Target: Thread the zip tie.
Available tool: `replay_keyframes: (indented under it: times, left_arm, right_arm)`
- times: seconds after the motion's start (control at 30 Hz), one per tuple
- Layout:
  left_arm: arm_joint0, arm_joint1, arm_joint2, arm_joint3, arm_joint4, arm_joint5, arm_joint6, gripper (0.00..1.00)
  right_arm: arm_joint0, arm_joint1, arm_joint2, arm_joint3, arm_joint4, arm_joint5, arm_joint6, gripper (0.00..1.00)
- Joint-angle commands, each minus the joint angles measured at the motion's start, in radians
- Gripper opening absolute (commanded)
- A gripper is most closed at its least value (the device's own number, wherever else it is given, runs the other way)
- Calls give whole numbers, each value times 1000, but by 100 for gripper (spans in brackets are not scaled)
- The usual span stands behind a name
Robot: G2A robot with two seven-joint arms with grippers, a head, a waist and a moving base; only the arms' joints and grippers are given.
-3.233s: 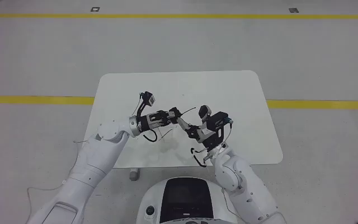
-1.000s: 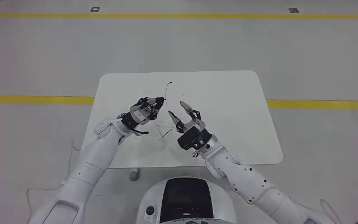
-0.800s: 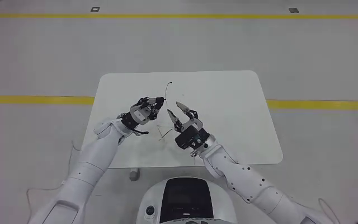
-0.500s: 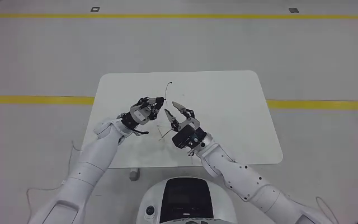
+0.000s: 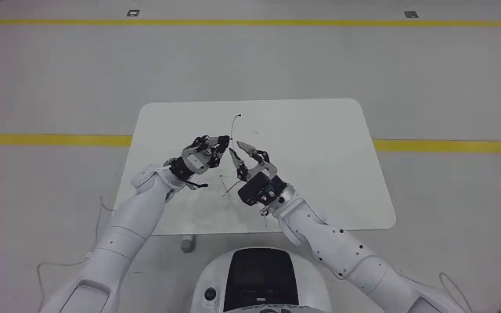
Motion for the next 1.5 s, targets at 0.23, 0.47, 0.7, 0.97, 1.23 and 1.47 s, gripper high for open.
replay_keyframes:
  times: [0.23, 0.47, 0.7, 0.97, 1.23, 1.47]
  left_arm:
    - [0, 0, 0, 0, 0, 0, 0, 0]
    - [0, 0, 0, 0, 0, 0, 0, 0]
    - [0, 0, 0, 0, 0, 0, 0, 0]
    - [0, 0, 0, 0, 0, 0, 0, 0]
    - [0, 0, 0, 0, 0, 0, 0, 0]
    - [0, 0, 0, 0, 0, 0, 0, 0]
  right_arm:
    - [0, -1, 0, 3, 0, 4, 2, 0]
    - [-4, 7, 6, 2, 0, 17, 0, 0]
    - [-16, 17, 16, 2, 0, 27, 9, 0]
    - [-31, 27, 34, -2, 0, 36, 19, 0]
    - [-34, 41, 40, 0, 0, 51, 35, 0]
    - [-8, 64, 5, 19, 0, 79, 67, 0]
